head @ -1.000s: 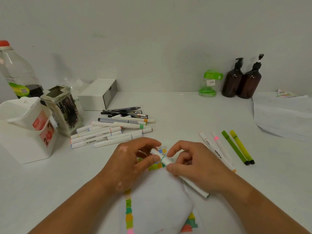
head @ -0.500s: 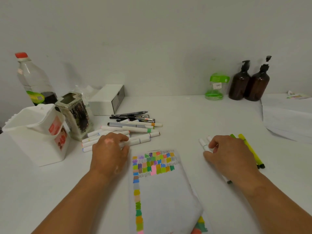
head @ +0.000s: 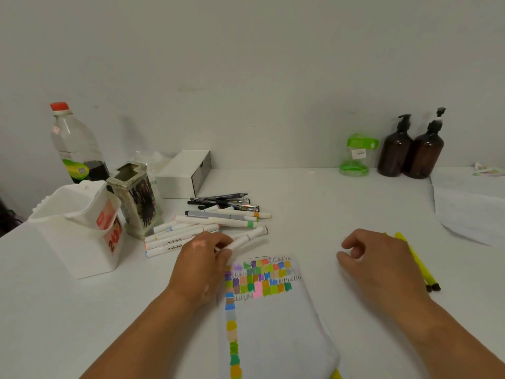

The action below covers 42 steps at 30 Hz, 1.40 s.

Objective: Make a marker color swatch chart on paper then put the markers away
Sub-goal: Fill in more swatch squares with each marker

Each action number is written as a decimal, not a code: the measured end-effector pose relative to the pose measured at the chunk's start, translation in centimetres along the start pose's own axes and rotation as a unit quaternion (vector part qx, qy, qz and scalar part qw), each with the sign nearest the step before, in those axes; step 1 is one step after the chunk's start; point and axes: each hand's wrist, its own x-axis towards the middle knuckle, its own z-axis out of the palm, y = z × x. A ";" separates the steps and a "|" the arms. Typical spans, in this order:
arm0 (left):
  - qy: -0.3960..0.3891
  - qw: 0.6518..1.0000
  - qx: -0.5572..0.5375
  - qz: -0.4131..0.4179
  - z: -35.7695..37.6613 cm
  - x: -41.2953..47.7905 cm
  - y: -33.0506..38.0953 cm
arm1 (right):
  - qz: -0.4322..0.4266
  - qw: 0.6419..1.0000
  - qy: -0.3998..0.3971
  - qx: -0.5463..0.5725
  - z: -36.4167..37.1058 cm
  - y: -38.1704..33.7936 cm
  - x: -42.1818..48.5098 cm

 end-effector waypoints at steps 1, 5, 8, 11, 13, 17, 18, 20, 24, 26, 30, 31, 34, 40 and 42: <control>-0.004 0.999 -0.051 -0.004 0.1 -0.2 0.4 | -0.019 1.000 -0.010 0.013 0.3 -0.3 -0.2; -0.044 0.972 -0.229 -0.039 0.6 -0.9 1.9 | -0.077 0.995 -0.046 0.050 1.5 -1.5 -1.0; -0.070 0.927 -0.362 -0.065 0.7 -1.5 2.9 | -0.105 0.986 -0.077 0.103 1.7 -2.4 -1.6; -0.112 0.871 -0.474 -0.061 1.0 -2.0 3.6 | -0.125 0.969 -0.138 0.163 1.7 -3.2 -2.4; -0.138 0.837 -0.526 -0.058 1.4 -2.2 3.9 | -0.134 0.958 -0.175 0.185 1.8 -3.6 -2.8; -0.189 0.783 -0.591 -0.044 1.8 -2.5 4.3 | -0.113 0.932 -0.213 0.270 2.1 -4.3 -2.9; -0.188 0.782 -0.593 -0.046 1.7 -2.5 4.3 | -0.098 0.927 -0.209 0.295 2.1 -4.3 -2.8; -0.163 0.782 -0.597 -0.067 1.4 -2.2 4.0 | -0.072 0.923 -0.193 0.325 1.8 -4.0 -2.5; -0.124 0.836 -0.532 -0.061 0.1 -1.7 3.2 | -0.032 0.914 -0.159 0.371 1.0 -3.0 -1.9; -0.100 0.937 -0.333 0.002 -0.2 -1.9 3.1 | -0.021 0.913 -0.148 0.381 1.0 -2.8 -1.8; -0.115 0.972 -0.144 0.144 0.4 -3.0 3.7 | -0.034 0.897 -0.170 0.407 1.1 -3.4 -2.3; -0.125 0.970 -0.131 0.164 0.4 -3.1 3.9 | -0.034 0.888 -0.178 0.422 1.0 -3.5 -2.4; -0.141 0.965 -0.095 0.199 0.3 -3.0 4.0 | -0.012 0.860 -0.207 0.467 1.0 -3.9 -2.6; -0.141 0.954 -0.079 0.254 0.9 -3.4 4.9 | -0.010 0.836 -0.251 0.487 1.5 -4.5 -3.5; -0.124 0.956 -0.066 0.259 1.1 -3.4 5.0 | -0.009 0.835 -0.254 0.487 1.6 -4.4 -3.5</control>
